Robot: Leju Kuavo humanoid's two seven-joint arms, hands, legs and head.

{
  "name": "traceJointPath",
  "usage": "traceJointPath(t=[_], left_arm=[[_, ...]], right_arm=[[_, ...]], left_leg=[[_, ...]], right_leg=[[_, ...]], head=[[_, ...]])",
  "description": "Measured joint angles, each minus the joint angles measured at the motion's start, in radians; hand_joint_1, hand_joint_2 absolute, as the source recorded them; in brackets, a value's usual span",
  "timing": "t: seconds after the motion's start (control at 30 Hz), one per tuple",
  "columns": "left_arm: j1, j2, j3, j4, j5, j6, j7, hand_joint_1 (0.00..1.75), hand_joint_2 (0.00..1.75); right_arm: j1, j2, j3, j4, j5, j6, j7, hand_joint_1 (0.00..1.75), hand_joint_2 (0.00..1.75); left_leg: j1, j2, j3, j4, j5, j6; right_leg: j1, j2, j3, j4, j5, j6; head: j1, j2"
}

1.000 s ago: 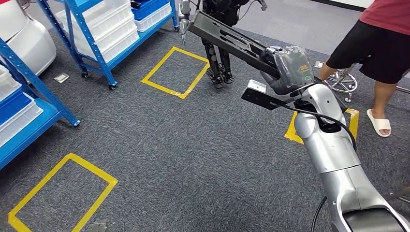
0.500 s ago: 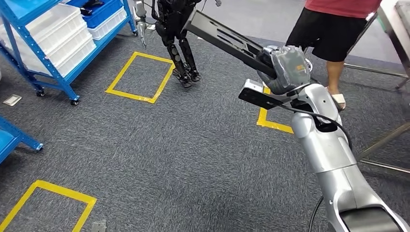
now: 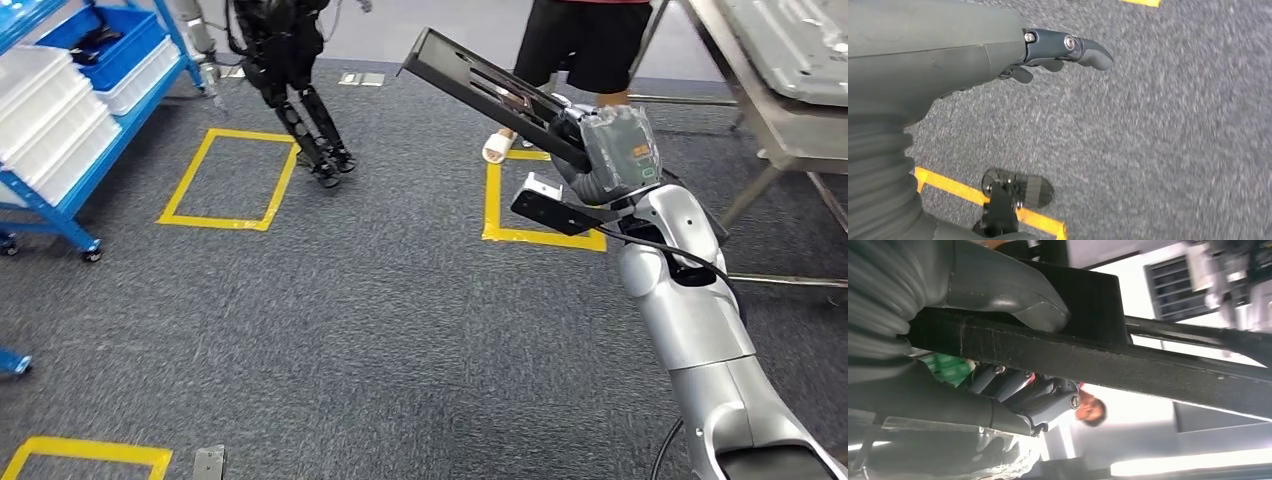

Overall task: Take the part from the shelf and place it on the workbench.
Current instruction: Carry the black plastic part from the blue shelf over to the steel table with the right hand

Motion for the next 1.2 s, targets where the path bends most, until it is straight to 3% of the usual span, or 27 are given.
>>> traceJointPath(t=[0.07, 0.13, 0.17, 0.2, 0.23, 0.27, 0.33, 0.4, 0.47, 0.5, 0.57, 0.63, 0.7, 0.73, 0.8, 0.87, 0.9, 0.93, 0.97, 1.0, 1.07, 1.13, 1.2], left_arm=[[-0.003, -0.001, 0.000, 0.000, -0.006, 0.000, 0.002, 0.00, 1.75], [-0.003, -0.001, 0.000, 0.000, -0.011, 0.000, 0.008, 0.00, 1.75], [-0.002, 0.000, 0.000, 0.000, -0.012, 0.000, 0.012, 0.00, 1.75], [-0.002, 0.001, 0.000, 0.000, -0.013, 0.000, 0.015, 0.00, 1.75], [-0.002, 0.001, 0.000, 0.000, -0.013, 0.000, 0.016, 0.00, 1.75], [-0.003, 0.002, 0.000, 0.000, -0.014, 0.000, 0.016, 0.00, 1.75], [-0.003, 0.005, 0.000, 0.000, -0.018, 0.000, 0.016, 0.00, 1.75], [-0.003, 0.006, 0.000, 0.000, -0.021, -0.001, 0.016, 0.00, 1.75], [-0.007, 0.006, -0.001, 0.000, -0.022, -0.002, 0.016, 0.00, 1.75], [-0.010, 0.006, -0.001, 0.000, -0.023, -0.003, 0.016, 0.00, 1.75], [-0.014, 0.005, -0.002, 0.000, -0.025, -0.003, 0.017, 0.00, 1.75], [-0.014, 0.005, -0.002, 0.000, -0.026, -0.003, 0.017, 0.00, 1.75], [-0.013, 0.005, -0.002, 0.000, -0.026, -0.003, 0.018, 0.00, 1.75], [-0.013, 0.005, -0.002, 0.000, -0.026, -0.003, 0.019, 0.00, 1.75], [-0.013, 0.004, -0.002, 0.000, -0.026, -0.003, 0.019, 0.00, 1.75], [-0.013, 0.004, -0.002, 0.000, -0.026, -0.003, 0.019, 0.00, 1.75], [-0.013, 0.004, -0.002, 0.000, -0.026, -0.003, 0.019, 0.00, 1.75], [-0.013, 0.004, -0.002, 0.000, -0.026, -0.003, 0.019, 0.00, 1.75], [-0.013, 0.004, -0.002, 0.000, -0.026, -0.003, 0.020, 0.00, 1.75], [-0.014, 0.004, -0.002, 0.000, -0.026, -0.003, 0.020, 0.00, 1.75], [-0.015, 0.004, -0.002, 0.000, -0.026, -0.003, 0.019, 0.00, 1.75], [-0.011, 0.005, -0.003, 0.000, -0.026, -0.003, 0.020, 0.00, 1.75], [-0.008, 0.005, -0.003, 0.000, -0.026, -0.003, 0.020, 0.00, 1.75]], right_arm=[[0.003, -0.005, -0.005, -0.011, 0.000, 0.000, 0.002, 1.75, 1.75], [0.011, -0.005, -0.006, -0.021, 0.002, 0.003, 0.003, 1.75, 1.75], [0.018, -0.004, -0.006, -0.025, 0.004, 0.005, 0.004, 1.75, 1.75], [0.025, -0.002, -0.006, -0.028, 0.005, 0.007, 0.004, 1.75, 1.75], [0.030, -0.002, -0.005, -0.030, 0.007, 0.008, 0.004, 1.75, 1.75], [0.033, -0.001, -0.005, -0.032, 0.008, 0.009, 0.004, 1.75, 1.75], [0.034, -0.001, -0.005, -0.036, 0.009, 0.010, 0.005, 1.75, 1.75], [0.034, -0.001, -0.005, -0.040, 0.010, 0.012, 0.007, 1.75, 1.75], [0.037, -0.004, -0.007, -0.042, 0.010, 0.013, 0.007, 1.75, 1.75], [0.040, -0.007, -0.008, -0.044, 0.010, 0.013, 0.007, 1.75, 1.75], [0.042, -0.012, -0.011, -0.047, 0.010, 0.014, 0.007, 1.75, 1.75], [0.044, -0.014, -0.013, -0.049, 0.010, 0.015, 0.007, 1.75, 1.75], [0.052, -0.014, -0.013, -0.049, 0.010, 0.017, 0.007, 1.75, 1.75], [0.057, -0.014, -0.013, -0.049, 0.010, 0.017, 0.007, 1.75, 1.75], [0.061, -0.015, -0.013, -0.049, 0.010, 0.018, 0.007, 1.75, 1.75], [0.059, -0.014, -0.013, -0.052, 0.010, 0.018, 0.007, 1.75, 1.75], [0.058, -0.013, -0.013, -0.053, 0.010, 0.018, 0.007, 1.75, 1.75], [0.057, -0.013, -0.014, -0.054, 0.010, 0.018, 0.007, 1.75, 1.75], [0.058, -0.014, -0.014, -0.054, 0.010, 0.018, 0.007, 1.75, 1.75], [0.058, -0.015, -0.015, -0.055, 0.010, 0.018, 0.007, 1.75, 1.75], [0.057, -0.015, -0.016, -0.058, 0.010, 0.018, 0.008, 1.75, 1.75], [0.055, -0.011, -0.015, -0.061, 0.010, 0.018, 0.008, 1.75, 1.75], [0.058, -0.006, -0.013, -0.061, 0.010, 0.018, 0.009, 1.75, 1.75]], left_leg=[[0.008, -0.053, -0.026, 0.066, -0.046, -0.009], [0.011, -0.112, -0.084, 0.201, -0.116, -0.010], [0.011, -0.123, -0.112, 0.260, -0.137, -0.009], [0.011, -0.129, -0.128, 0.288, -0.139, -0.007], [0.011, -0.132, -0.125, 0.274, -0.118, -0.004], [0.012, -0.139, -0.104, 0.221, -0.081, 0.000], [0.015, -0.177, -0.045, 0.090, -0.017, 0.008], [0.014, -0.202, -0.019, 0.031, -0.004, 0.013], [0.008, -0.186, -0.016, 0.022, -0.003, 0.020], [0.008, -0.175, -0.012, 0.011, 0.004, 0.028], [0.009, -0.149, -0.001, -0.013, 0.018, 0.043], [0.006, -0.124, 0.002, -0.024, 0.024, 0.049], [0.003, -0.098, 0.000, -0.024, 0.024, 0.049], [0.003, -0.084, -0.001, -0.024, 0.024, 0.049], [0.002, -0.059, 0.000, -0.023, 0.023, 0.044], [-0.004, -0.037, 0.003, -0.022, 0.018, 0.033], [-0.008, -0.025, 0.005, -0.020, 0.016, 0.025], [-0.011, -0.012, 0.007, -0.020, 0.013, 0.019], [-0.012, 0.002, 0.010, -0.020, 0.011, 0.013], [-0.009, 0.007, 0.010, -0.015, 0.005, 0.008], [0.001, -0.036, -0.006, 0.033, -0.031, -0.002], [0.007, -0.104, -0.060, 0.160, -0.100, -0.008], [0.008, -0.129, -0.116, 0.274, -0.141, -0.009]], right_leg=[[-0.010, 0.026, 0.001, -0.002, 0.005, -0.017], [-0.007, 0.053, 0.001, -0.002, 0.007, -0.028], [-0.004, 0.068, 0.001, -0.002, 0.007, -0.030], [-0.001, 0.084, 0.001, -0.001, 0.008, -0.031], [0.001, 0.102, 0.001, 0.001, 0.008, -0.031], [0.002, 0.119, 0.001, 0.003, 0.008, -0.031], [0.004, 0.148, -0.002, 0.010, 0.008, -0.030], [0.002, 0.170, -0.011, 0.013, 0.011, -0.023], [-0.001, 0.193, -0.018, 0.006, 0.018, -0.008], [0.000, 0.188, -0.023, 0.007, 0.019, -0.002], [0.005, 0.136, -0.054, 0.057, -0.004, -0.001], [0.005, 0.075, -0.118, 0.185, -0.056, -0.007], [0.001, 0.058, -0.167, 0.286, -0.088, -0.002], [-0.002, 0.054, -0.164, 0.284, -0.084, 0.005], [-0.008, 0.024, -0.096, 0.167, -0.045, 0.021], [-0.004, -0.037, -0.017, 0.032, -0.008, 0.024], [0.001, -0.055, 0.002, -0.001, 0.001, 0.019], [0.006, -0.055, 0.006, -0.010, 0.004, 0.014], [0.008, -0.039, 0.004, -0.010, 0.008, 0.008], [0.001, -0.024, 0.002, -0.010, 0.010, 0.003], [-0.011, 0.005, 0.003, -0.012, 0.015, -0.016], [-0.011, 0.035, 0.003, -0.012, 0.018, -0.033], [-0.005, 0.067, 0.003, -0.010, 0.018, -0.037]], head=[[-0.004, 0.000], [-0.007, 0.000], [-0.007, 0.000], [-0.007, 0.000], [-0.007, 0.000], [-0.007, 0.000], [-0.006, 0.000], [-0.006, 0.000], [-0.008, 0.000], [-0.009, 0.000], [-0.004, 0.000], [0.000, 0.000], [0.001, 0.000], [0.002, 0.000], [0.002, 0.000], [0.003, 0.000], [0.003, 0.000], [0.002, 0.000], [0.000, 0.000], [-0.001, 0.000], [-0.004, 0.000], [-0.008, 0.000], [-0.009, 0.000]])
